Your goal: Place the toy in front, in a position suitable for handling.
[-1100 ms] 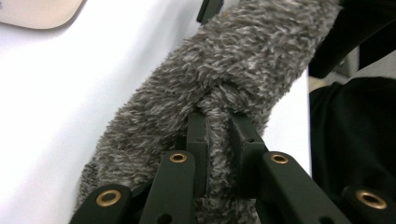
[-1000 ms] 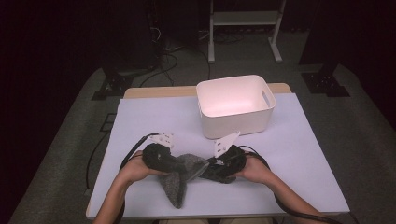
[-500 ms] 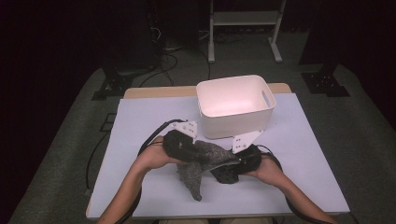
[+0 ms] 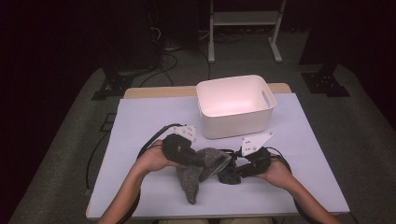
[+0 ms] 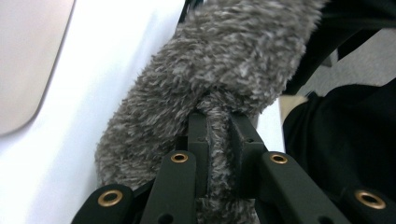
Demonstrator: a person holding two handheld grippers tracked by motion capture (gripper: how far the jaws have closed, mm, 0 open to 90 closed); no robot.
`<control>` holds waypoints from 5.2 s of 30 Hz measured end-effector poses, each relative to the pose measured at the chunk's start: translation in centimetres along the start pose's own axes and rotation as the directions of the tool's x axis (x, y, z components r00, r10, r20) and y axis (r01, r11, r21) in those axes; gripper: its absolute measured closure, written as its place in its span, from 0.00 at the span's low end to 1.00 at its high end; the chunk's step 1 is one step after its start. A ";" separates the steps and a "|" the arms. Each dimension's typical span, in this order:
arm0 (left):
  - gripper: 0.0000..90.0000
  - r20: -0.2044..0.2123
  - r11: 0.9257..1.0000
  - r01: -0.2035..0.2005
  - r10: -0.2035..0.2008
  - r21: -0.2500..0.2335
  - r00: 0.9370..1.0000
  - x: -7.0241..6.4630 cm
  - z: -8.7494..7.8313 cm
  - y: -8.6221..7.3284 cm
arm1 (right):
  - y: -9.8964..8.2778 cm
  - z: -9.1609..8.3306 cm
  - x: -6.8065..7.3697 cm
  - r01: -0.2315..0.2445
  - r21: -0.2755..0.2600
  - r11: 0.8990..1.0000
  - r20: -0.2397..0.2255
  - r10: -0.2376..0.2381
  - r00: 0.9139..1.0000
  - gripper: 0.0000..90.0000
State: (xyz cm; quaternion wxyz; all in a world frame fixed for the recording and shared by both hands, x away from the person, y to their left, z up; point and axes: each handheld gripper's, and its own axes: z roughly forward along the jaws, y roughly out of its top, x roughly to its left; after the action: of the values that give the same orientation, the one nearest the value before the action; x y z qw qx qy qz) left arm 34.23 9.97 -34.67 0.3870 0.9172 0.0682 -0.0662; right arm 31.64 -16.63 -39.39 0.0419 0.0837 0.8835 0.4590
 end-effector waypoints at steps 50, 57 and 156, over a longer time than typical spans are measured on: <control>0.90 0.012 0.999 -0.014 0.014 0.032 1.000 0.0 1.2 1.4 | -1.0 -1.0 0.6 0.000 -0.030 1.000 0.035 0.001 0.999 0.62; 0.90 0.042 0.999 0.028 -0.026 -0.041 0.999 0.7 0.1 -0.1 | 0.0 -0.3 0.5 0.004 -0.026 1.000 0.033 -0.003 0.999 0.62; 0.88 -0.289 0.969 0.246 -0.231 0.016 0.929 0.6 -11.7 -12.0 | -8.2 -4.7 -0.4 -0.125 0.031 0.992 -0.032 0.126 0.992 0.62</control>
State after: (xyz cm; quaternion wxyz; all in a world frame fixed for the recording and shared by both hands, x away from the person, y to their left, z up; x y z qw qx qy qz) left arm 33.47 26.70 -35.06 0.3384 0.9116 0.2325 0.0183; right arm 30.43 -25.16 -43.41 -0.0033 0.1318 0.8837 0.4491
